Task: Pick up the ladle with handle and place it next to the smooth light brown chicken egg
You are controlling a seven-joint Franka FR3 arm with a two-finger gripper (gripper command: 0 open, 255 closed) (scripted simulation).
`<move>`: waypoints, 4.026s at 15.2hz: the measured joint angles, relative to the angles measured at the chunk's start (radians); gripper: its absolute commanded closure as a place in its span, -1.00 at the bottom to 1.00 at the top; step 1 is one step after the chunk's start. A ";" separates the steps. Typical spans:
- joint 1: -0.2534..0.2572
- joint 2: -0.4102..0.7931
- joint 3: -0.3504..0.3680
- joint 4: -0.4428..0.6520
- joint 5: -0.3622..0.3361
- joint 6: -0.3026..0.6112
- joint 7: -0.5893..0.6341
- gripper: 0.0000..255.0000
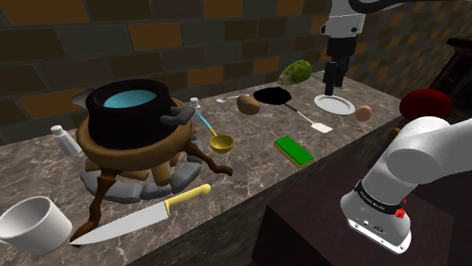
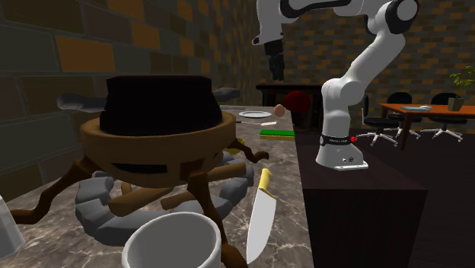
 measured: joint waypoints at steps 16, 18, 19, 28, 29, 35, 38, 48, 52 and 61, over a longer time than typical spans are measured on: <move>0.047 0.330 0.298 0.083 0.083 0.306 0.417 -1.00; 0.047 0.408 0.338 0.127 0.068 0.344 0.485 -1.00; 0.048 0.442 0.358 0.147 0.059 0.360 0.520 -1.00; 0.079 0.804 0.477 0.402 -0.118 0.432 0.847 -1.00; 0.086 0.847 0.479 0.440 -0.145 0.431 0.877 -1.00; 0.175 1.109 0.466 0.709 -0.299 0.328 1.052 -1.00; 0.185 1.146 0.464 0.728 -0.323 0.310 1.083 -1.00; 0.171 1.142 0.474 0.699 -0.354 0.368 1.095 -1.00; 0.163 1.144 0.477 0.691 -0.352 0.392 1.097 1.00; 0.164 1.175 0.478 0.676 -0.351 0.447 1.102 1.00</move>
